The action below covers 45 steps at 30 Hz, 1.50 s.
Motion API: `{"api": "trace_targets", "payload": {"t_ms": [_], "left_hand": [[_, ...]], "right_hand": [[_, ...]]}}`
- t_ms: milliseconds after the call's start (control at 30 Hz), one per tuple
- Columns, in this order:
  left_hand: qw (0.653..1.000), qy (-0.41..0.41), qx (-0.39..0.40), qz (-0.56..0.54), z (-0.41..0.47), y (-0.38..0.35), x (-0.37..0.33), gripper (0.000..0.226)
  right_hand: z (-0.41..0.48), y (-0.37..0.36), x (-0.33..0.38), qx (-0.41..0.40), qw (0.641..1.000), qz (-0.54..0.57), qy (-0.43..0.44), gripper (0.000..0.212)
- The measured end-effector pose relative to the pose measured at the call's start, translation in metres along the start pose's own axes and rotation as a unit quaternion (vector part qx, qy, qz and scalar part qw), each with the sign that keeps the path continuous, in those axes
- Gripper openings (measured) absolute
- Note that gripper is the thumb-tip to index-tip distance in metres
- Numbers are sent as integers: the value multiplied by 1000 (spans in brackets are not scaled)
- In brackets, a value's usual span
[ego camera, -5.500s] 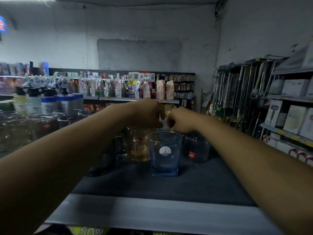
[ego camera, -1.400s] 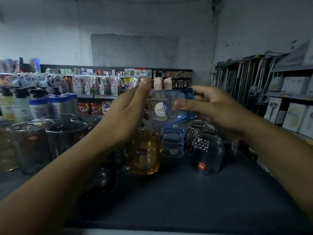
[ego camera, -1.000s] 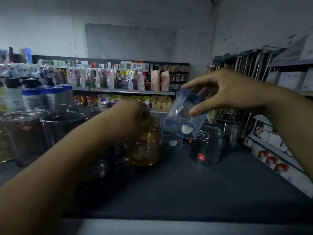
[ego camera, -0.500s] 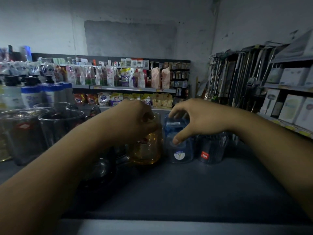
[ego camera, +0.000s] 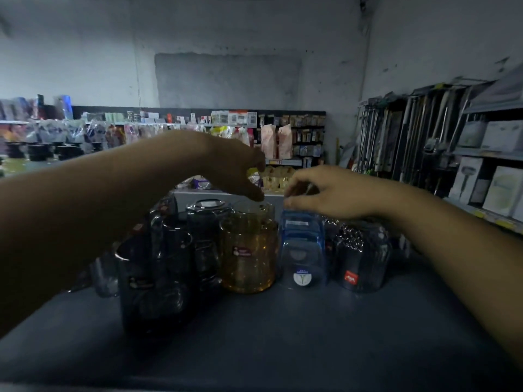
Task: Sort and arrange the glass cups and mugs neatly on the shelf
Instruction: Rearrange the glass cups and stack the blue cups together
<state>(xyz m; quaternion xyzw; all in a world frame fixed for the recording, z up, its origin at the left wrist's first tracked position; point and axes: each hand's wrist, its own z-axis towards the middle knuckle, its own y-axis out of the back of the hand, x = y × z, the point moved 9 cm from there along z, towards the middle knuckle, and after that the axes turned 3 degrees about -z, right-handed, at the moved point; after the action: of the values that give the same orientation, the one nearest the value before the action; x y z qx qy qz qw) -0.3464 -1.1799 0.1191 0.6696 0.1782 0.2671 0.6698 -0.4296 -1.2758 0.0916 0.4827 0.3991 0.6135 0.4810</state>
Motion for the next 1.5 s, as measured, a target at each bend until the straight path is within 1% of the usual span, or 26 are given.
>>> {"api": "trace_targets", "payload": {"t_ms": [33,67,167,233,333,567,700,800,933,1000,1067,1133,1167,1233,1267,1300,1333,1367,1400,1433,1467,1500], "left_hand": [[1000,-1,5,15,8,-2,0,72],[1000,2,17,19,16,-5,0,74],[994,4,106,23,35,-26,-3,80],[989,5,144,23,44,-38,-4,79],[989,-4,148,12,53,-45,-7,73],[983,25,180,-19,63,-60,-11,55],[986,21,158,-46,64,-55,-7,50],[988,2,139,-62,66,-48,-4,45],[993,-28,66,-91,58,-17,7,47],[988,-31,31,-146,45,1,18,46],[974,-31,-21,-223,28,18,28,37],[954,-33,-96,-282,10,33,38,34],[939,-32,-133,-316,-1,38,42,35],[893,-21,-201,-402,-20,40,53,36],[865,-17,-230,-446,-29,39,58,41],[836,-16,-251,-488,-38,38,61,46],[807,-19,-266,-526,-44,36,63,48],[782,-24,-276,-559,-49,33,62,46],[759,-29,-282,-586,-52,30,60,44],[740,-32,-284,-609,-55,26,58,45],[724,-36,-283,-628,-56,22,56,46],[716,-41,-277,-639,-57,17,53,46]], "right_hand": [[12,2,-3,-6,1000,-18,-8,26],[24,1,-7,-6,999,-44,-19,23],[52,-11,-22,14,994,-97,-53,27],[60,-23,-28,24,995,-82,-54,27],[62,-33,-32,13,998,-39,-49,23],[60,-42,-37,22,998,-23,-50,28],[55,-41,-35,15,998,-19,-52,31],[52,-39,-32,14,998,-21,-50,34],[51,-39,-31,8,998,-16,-52,31],[53,-42,-35,10,998,-23,-61,27],[54,-39,-35,-13,998,-3,-63,23],[52,-25,-30,-73,994,55,-58,28],[51,-16,-29,-109,988,89,-56,34],[47,-1,-27,-170,966,181,-71,41],[45,1,-27,-182,944,263,-86,42],[45,0,-26,-178,907,369,-101,44],[45,-4,-21,-154,860,474,-106,48],[48,-8,-12,-117,813,563,-89,54],[50,-9,1,-83,776,623,-60,58],[51,-7,14,-56,753,655,-27,58],[52,-4,25,-44,750,660,-1,53],[52,-1,31,-50,758,650,13,46]]}}
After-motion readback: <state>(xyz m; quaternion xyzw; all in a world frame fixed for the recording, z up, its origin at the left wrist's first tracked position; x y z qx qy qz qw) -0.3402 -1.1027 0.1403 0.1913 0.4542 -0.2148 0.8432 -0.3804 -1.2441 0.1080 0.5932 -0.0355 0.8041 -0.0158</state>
